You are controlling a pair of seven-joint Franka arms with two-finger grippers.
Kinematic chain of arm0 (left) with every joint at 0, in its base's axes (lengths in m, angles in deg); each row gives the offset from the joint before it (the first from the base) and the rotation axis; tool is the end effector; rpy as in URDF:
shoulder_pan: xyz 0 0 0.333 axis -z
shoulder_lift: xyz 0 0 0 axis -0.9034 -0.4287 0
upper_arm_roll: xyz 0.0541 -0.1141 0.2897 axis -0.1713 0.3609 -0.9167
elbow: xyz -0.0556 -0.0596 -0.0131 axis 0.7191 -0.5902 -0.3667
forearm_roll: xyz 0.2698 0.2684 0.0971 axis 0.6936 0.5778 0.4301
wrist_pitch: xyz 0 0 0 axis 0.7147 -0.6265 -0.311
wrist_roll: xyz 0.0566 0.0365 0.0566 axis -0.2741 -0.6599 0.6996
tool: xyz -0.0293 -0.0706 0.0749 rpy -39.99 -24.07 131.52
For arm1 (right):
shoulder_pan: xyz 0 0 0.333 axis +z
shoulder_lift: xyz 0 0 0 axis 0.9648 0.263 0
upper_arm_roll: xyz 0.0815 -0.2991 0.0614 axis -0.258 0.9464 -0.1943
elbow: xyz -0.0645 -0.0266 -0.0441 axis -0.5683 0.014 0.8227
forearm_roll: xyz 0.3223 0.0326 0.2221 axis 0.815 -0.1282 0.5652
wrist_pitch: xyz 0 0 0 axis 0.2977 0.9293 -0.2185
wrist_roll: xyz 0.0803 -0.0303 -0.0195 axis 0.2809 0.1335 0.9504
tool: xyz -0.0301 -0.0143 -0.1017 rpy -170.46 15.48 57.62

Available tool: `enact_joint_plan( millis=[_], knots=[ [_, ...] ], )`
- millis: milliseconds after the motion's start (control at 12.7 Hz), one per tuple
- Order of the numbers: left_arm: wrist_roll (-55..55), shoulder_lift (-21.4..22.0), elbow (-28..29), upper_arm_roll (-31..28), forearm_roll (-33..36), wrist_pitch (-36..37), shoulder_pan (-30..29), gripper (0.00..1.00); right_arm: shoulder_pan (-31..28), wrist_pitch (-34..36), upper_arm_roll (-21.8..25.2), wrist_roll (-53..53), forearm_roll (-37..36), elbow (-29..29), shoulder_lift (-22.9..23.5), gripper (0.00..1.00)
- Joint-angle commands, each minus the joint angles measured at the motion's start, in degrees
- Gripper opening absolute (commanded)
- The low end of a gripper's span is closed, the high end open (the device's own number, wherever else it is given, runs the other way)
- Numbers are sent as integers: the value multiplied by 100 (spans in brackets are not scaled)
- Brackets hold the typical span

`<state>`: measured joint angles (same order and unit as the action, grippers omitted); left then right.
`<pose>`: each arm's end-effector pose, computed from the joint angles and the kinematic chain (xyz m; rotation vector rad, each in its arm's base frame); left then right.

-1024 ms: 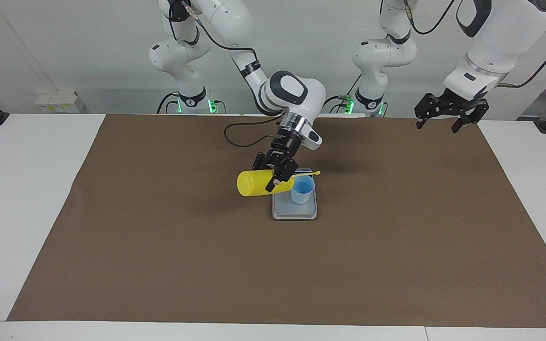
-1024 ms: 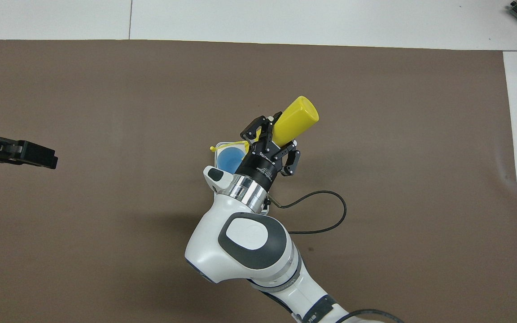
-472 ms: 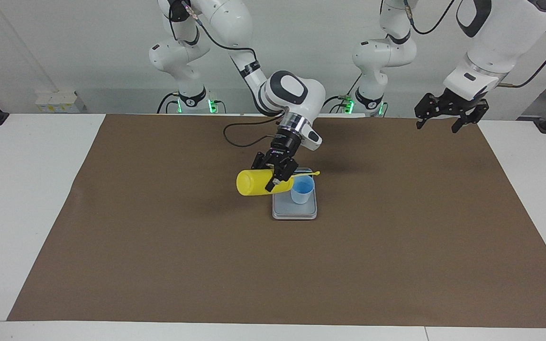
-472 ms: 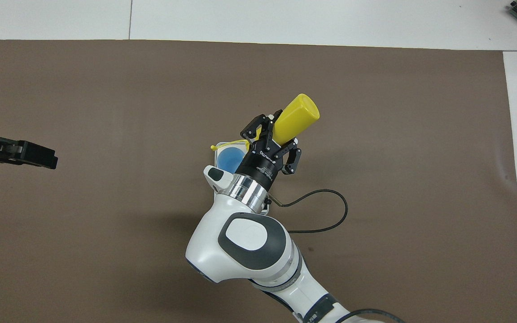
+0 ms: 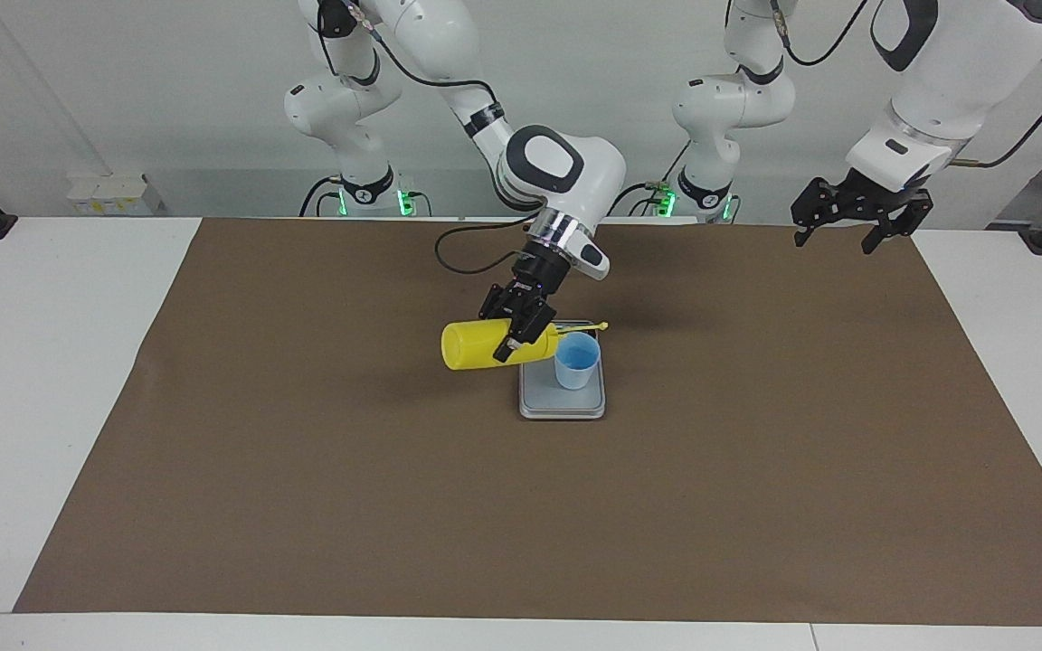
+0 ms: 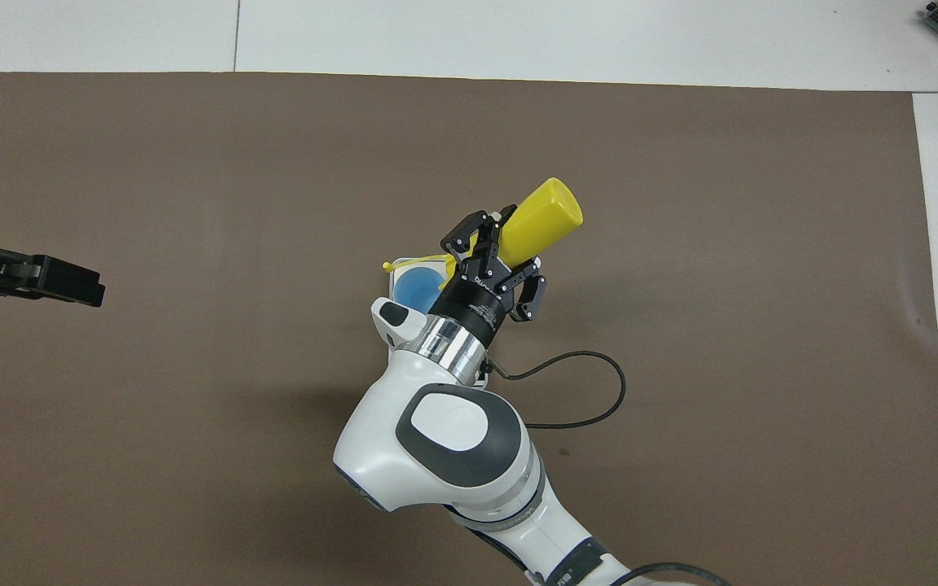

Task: Pour seasoning into cup on scale with both arms
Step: 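Tilt the yellow bottle upright and carry it back beside the scale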

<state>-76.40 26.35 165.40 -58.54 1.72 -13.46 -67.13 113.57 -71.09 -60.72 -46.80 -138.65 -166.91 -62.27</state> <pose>0.5316 -0.0579 0.6219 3.0991 -0.2762 -0.0710 0.5130 0.3843 0.4122 1.2873 1.6559 0.0266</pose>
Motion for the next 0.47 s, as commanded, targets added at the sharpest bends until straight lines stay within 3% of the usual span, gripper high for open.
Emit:
enact_joint_plan(
  millis=[0, 394],
  knots=[
    [6, 194, 223, -9, -97, -56, -47, 100, -269, -140, -33, 1, 822, 97, -203, 0],
    [6, 194, 223, -9, -97, -56, -47, 100, -901, -123, -6, 36, 2685, 238, -422, 0]
  ],
)
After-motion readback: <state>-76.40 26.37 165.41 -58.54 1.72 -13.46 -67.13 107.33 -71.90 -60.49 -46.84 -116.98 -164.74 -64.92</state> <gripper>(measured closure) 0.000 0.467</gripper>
